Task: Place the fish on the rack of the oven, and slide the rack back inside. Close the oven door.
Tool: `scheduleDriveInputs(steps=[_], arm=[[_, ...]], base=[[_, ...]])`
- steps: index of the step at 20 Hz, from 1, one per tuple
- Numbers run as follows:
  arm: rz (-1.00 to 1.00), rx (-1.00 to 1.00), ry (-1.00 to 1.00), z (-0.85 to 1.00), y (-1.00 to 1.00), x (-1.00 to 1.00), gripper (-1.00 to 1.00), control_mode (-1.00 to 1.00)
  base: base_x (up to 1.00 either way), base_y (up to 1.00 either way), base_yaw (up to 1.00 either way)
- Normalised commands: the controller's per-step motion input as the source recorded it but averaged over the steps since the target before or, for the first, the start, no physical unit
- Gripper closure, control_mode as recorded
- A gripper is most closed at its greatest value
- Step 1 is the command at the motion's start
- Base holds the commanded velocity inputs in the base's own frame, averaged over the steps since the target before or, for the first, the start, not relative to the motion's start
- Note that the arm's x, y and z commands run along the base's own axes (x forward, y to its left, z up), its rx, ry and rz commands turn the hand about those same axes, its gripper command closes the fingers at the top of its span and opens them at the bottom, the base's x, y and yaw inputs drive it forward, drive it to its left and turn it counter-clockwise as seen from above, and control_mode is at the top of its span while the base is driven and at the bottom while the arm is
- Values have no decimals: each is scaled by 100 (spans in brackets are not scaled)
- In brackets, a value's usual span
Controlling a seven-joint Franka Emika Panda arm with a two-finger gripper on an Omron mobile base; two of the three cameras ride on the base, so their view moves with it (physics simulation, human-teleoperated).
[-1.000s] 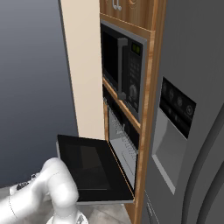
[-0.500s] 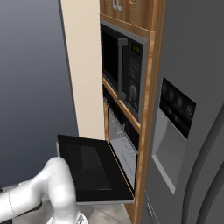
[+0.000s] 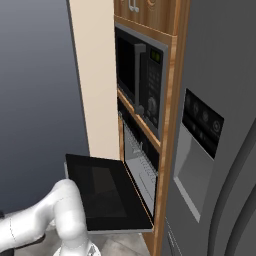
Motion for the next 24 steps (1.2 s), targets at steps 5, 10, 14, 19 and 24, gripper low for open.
scheduleDriveInputs(steps=[5, 10, 14, 19, 24], arm=[[0, -3, -33, -100, 51, -23, -100, -100], [-2, 0, -14, -100, 5, 63, -100, -100], [-5, 0, -11, -100, -21, 86, -100, -100], [-8, -3, -11, -100, -31, 76, -100, -100], [-25, -5, -25, -91, -88, 5, -100, -100]], base=[[0, 0, 0], [0, 0, 0], [0, 0, 0], [0, 0, 0], [0, 0, 0]])
